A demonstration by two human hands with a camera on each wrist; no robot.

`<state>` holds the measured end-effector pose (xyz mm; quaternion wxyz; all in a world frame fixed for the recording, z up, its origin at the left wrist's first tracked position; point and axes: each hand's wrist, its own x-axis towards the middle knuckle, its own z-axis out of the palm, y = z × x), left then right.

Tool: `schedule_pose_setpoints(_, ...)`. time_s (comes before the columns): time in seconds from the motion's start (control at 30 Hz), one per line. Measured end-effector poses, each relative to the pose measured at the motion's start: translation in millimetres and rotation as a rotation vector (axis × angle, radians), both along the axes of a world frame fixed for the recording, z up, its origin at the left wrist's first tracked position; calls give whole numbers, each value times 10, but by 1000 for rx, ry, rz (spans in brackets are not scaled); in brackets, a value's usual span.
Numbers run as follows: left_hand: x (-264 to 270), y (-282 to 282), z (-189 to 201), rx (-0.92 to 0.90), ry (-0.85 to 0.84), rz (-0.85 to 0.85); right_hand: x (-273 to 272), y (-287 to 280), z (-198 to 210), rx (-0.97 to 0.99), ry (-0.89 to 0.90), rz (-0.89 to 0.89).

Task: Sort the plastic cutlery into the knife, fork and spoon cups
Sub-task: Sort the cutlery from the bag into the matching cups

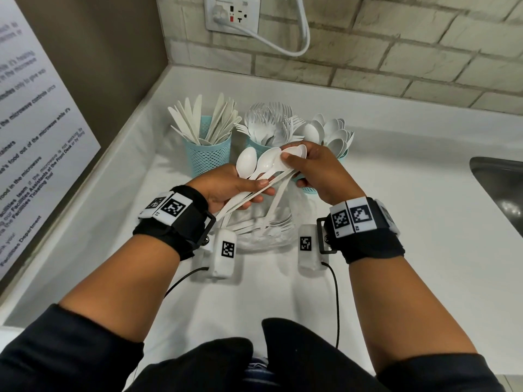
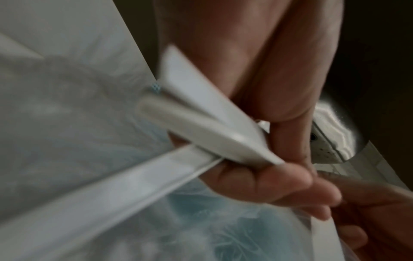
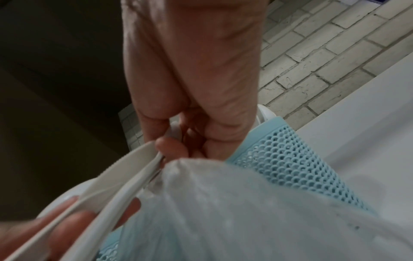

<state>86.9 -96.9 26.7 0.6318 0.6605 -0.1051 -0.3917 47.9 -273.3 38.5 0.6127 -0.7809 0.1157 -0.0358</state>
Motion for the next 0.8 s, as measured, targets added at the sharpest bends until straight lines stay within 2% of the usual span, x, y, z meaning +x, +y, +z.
schedule_pose_setpoints(0.2,-20,17,8,-6,10,-53,-14,-47,19,74,4,-13)
schedule_pose_setpoints(0.37,-16,-12,23,6,-40,-53,-32,-47,58,99,29,111)
schedule_pose_setpoints(0.67,-18,-12,22,53,-59,-46,-8,-13,66,97,-3,-15)
schedule_pose_setpoints(0.8,-28,-6,16,45,-73,-62,-18,-10,62,120,12,72)
